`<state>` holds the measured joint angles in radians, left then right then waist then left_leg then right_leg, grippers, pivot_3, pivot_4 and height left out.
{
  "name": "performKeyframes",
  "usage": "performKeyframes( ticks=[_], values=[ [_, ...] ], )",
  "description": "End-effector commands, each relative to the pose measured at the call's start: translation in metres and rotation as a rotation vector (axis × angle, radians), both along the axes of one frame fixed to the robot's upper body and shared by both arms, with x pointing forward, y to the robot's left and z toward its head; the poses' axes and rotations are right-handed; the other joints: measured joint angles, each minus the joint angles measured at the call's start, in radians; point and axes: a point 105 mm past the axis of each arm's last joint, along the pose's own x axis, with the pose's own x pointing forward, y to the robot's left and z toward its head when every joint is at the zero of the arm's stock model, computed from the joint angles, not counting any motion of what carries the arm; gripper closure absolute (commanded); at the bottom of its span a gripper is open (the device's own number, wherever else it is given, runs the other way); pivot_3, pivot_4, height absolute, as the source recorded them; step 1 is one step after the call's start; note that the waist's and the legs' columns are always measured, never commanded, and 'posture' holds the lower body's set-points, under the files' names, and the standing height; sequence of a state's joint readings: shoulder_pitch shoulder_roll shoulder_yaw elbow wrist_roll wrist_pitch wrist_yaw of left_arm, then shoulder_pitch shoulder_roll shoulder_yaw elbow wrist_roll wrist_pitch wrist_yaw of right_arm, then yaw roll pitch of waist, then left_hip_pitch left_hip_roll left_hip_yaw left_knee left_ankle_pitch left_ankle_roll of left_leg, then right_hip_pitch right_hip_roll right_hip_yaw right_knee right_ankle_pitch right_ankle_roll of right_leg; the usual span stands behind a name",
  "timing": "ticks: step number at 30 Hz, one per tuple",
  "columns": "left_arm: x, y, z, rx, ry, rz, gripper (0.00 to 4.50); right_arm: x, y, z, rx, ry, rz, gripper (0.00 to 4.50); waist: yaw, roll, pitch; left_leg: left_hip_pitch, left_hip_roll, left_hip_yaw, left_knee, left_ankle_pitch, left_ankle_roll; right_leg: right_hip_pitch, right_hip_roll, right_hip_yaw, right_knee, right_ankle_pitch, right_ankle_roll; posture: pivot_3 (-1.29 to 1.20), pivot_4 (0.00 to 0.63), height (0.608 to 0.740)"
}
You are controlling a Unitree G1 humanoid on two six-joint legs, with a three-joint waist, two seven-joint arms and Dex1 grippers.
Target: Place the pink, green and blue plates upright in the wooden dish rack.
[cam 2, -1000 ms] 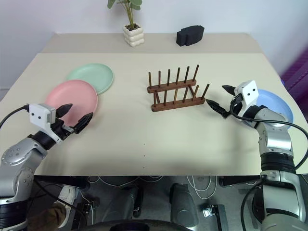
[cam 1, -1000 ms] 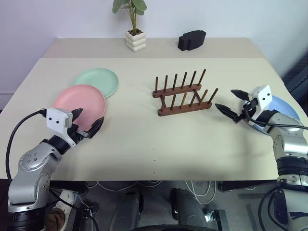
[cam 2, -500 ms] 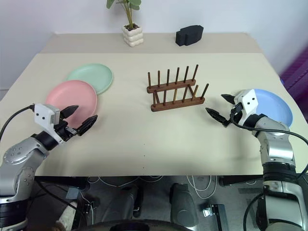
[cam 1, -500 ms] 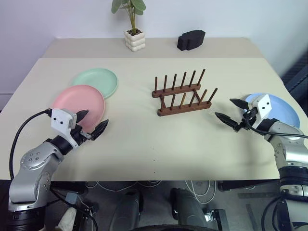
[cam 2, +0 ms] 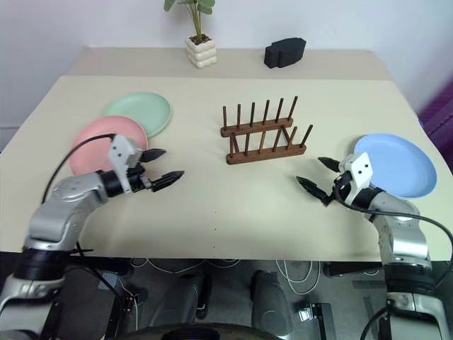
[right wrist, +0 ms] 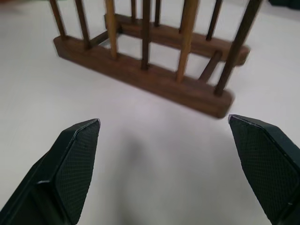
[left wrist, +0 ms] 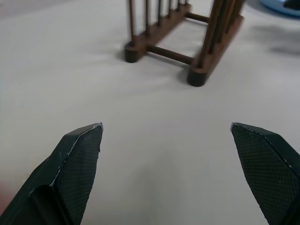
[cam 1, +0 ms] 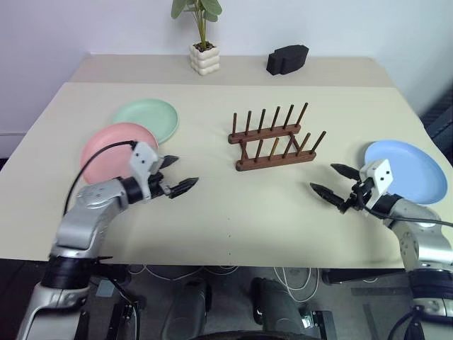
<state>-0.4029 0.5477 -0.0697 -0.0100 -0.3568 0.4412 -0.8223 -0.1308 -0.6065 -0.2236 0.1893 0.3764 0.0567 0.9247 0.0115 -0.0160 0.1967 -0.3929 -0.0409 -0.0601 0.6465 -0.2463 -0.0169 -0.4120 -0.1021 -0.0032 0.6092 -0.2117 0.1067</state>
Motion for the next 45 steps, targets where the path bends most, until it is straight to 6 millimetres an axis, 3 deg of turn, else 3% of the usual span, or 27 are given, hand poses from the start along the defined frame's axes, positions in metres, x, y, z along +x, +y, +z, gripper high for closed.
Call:
performKeyframes(
  ticks=[1, 6, 10, 16, 22, 28, 31, 37, 42, 45],
  values=[
    [0.009, -0.021, -0.004, 0.05, -0.016, -0.093, 0.0, -0.003, 0.004, 0.011, 0.009, -0.067, 0.002, 0.04, -0.003, 0.0, 0.0, 0.0, 0.0, 0.0, 0.0, 0.0, 0.0, 0.0, 0.0, 0.0, 0.0, 0.0, 0.0, 0.0, 0.15, 0.736],
    [0.033, -0.042, -0.013, 0.09, 0.003, -0.164, 0.0, -0.007, 0.005, 0.008, 0.015, -0.083, -0.019, 0.04, -0.004, 0.0, 0.0, 0.0, 0.0, 0.0, 0.0, 0.0, 0.0, 0.0, 0.0, 0.0, 0.0, -0.001, 0.001, 0.0, 0.15, 0.736],
    [0.051, -0.047, -0.021, 0.127, 0.017, -0.159, 0.0, -0.012, 0.01, 0.014, 0.025, -0.11, -0.023, 0.04, -0.002, 0.0, 0.0, 0.0, 0.0, 0.0, 0.0, 0.0, 0.0, -0.001, 0.0, 0.0, 0.0, 0.0, 0.001, 0.0, 0.15, 0.736],
    [0.055, -0.064, -0.032, 0.156, 0.034, -0.239, 0.0, -0.025, 0.038, 0.025, 0.044, -0.129, 0.022, 0.04, 0.002, -0.001, 0.0, -0.001, 0.0, 0.0, 0.0, 0.0, 0.0, -0.001, 0.0, 0.0, 0.0, -0.001, 0.003, 0.0, 0.15, 0.736],
    [0.062, -0.088, -0.027, 0.157, 0.013, -0.276, 0.0, -0.035, 0.071, 0.049, 0.057, -0.128, 0.072, 0.04, 0.002, -0.001, 0.0, -0.002, 0.0, -0.001, 0.001, 0.0, 0.0, 0.0, 0.0, 0.0, 0.0, -0.002, 0.005, 0.0, 0.15, 0.736],
    [0.062, -0.101, -0.028, 0.167, 0.001, -0.305, 0.0, -0.039, 0.082, 0.055, 0.064, -0.114, 0.069, 0.04, 0.002, -0.001, 0.0, -0.003, 0.0, -0.001, 0.001, 0.0, 0.001, -0.001, 0.0, -0.001, -0.001, -0.001, 0.008, 0.0, 0.15, 0.736],
    [0.062, -0.101, -0.029, 0.163, -0.004, -0.3, 0.74, -0.039, 0.085, 0.057, 0.068, -0.111, 0.07, 0.0, 0.002, -0.001, 0.0, -0.003, 0.0, -0.001, 0.001, 0.0, 0.001, -0.001, 0.0, -0.001, -0.002, -0.001, 0.008, 0.0, 0.15, 0.736],
    [0.06, -0.098, -0.031, 0.147, -0.02, -0.307, 3.69, -0.038, 0.083, 0.055, 0.063, -0.095, 0.07, 0.0, 0.002, -0.001, 0.0, -0.003, 0.0, -0.001, 0.001, -0.001, 0.001, -0.001, 0.0, -0.001, -0.002, -0.001, 0.008, 0.0, 0.15, 0.736],
    [0.051, -0.095, -0.031, 0.107, -0.042, -0.343, 3.78, -0.045, 0.066, 0.047, 0.032, -0.037, 0.055, 0.0, 0.002, -0.001, 0.0, -0.003, 0.0, -0.001, 0.0, -0.001, 0.001, -0.001, 0.0, -0.001, -0.003, 0.0, 0.008, 0.0, 0.15, 0.736],
    [0.036, -0.094, -0.03, 0.099, -0.073, -0.434, 3.78, -0.054, 0.046, 0.036, -0.034, 0.013, 0.026, 0.0, 0.002, -0.001, 0.0, -0.004, 0.0, -0.001, 0.0, -0.001, 0.002, 0.0, 0.0, -0.002, -0.005, 0.001, 0.006, 0.0, 0.15, 0.736]
  ],
)
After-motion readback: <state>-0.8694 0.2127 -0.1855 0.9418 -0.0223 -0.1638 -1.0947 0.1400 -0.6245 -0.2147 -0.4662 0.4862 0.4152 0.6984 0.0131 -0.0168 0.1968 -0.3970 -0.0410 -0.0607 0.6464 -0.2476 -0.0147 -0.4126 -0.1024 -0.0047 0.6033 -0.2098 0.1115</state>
